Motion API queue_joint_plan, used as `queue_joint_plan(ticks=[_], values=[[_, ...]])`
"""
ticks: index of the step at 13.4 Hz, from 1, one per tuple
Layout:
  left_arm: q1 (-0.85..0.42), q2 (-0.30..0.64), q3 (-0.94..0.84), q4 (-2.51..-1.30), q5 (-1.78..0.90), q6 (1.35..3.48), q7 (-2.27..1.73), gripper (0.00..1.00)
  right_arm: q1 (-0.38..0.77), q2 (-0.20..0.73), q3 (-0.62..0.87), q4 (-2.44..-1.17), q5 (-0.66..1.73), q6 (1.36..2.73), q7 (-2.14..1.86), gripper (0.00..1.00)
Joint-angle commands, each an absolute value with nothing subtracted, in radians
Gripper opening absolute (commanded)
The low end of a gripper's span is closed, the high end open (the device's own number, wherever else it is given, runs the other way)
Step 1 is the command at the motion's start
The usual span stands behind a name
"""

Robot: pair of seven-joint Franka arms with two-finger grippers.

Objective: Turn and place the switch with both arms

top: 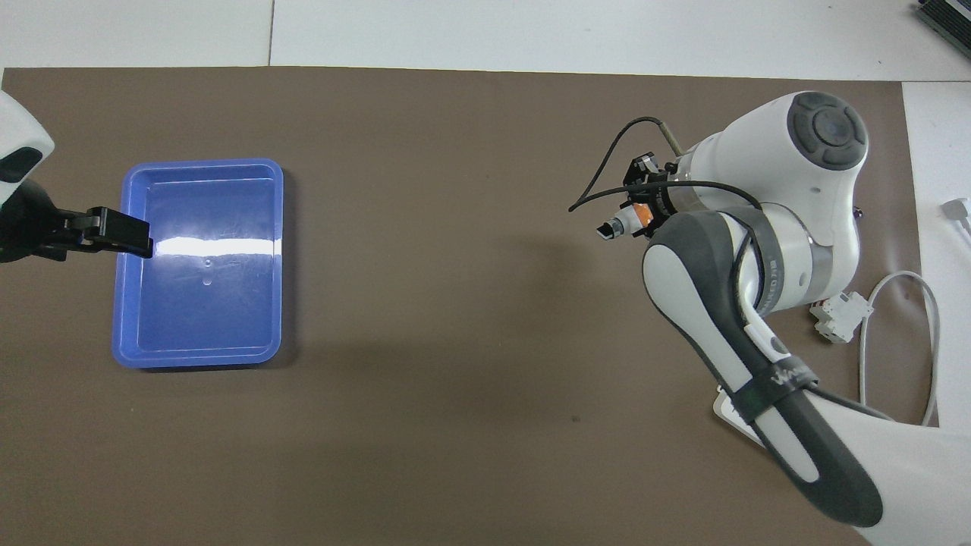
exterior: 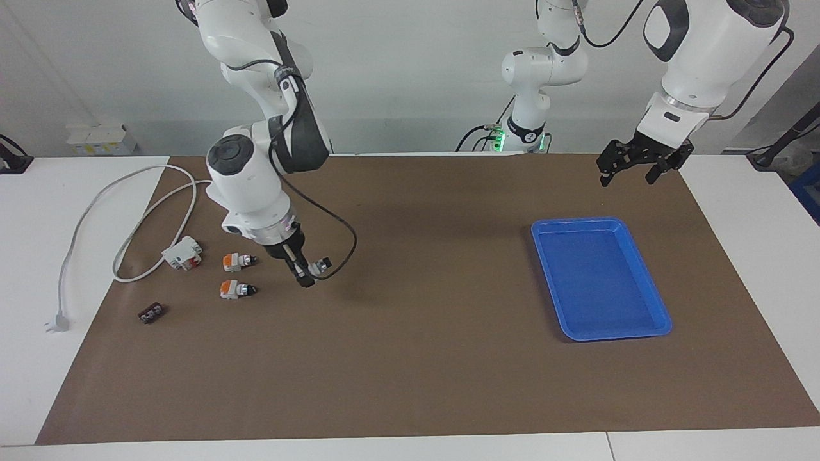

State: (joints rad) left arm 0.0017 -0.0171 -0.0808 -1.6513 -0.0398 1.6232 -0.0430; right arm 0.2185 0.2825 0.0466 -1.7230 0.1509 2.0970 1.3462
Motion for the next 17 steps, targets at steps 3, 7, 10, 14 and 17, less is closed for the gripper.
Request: queue_joint_plan(ticks=[3, 7, 10, 14, 17], values=[[0.008, -0.106, -0.083, -1.824, -0.256, 1.767, -0.034, 0.99, 0.322, 0.221, 0.044, -1.75, 0.394, 2.077, 1.407, 0.0], [-0.015, -0.159, -0.093, -1.954, -0.519, 1.929, 0.012, 0.89, 0.367, 0.161, 0.054, -1.747, 0.575, 2.065, 1.427, 0.0], [-0.101, -0.181, -0.094, -2.0, -0.648, 1.982, 0.075, 0.72, 0.367, 0.127, 0.055, -1.744, 0.71, 2.065, 1.433, 0.0], [-0.186, -0.179, -0.095, -1.987, -0.814, 1.993, 0.086, 0.53, 0.379, 0.13, 0.058, -1.714, 0.795, 2.092, 1.558, 0.0], [-0.19, -0.178, -0.101, -1.979, -0.886, 1.993, 0.083, 0.46, 0.443, 0.156, 0.06, -1.723, 0.793, 2.184, 1.675, 0.0]])
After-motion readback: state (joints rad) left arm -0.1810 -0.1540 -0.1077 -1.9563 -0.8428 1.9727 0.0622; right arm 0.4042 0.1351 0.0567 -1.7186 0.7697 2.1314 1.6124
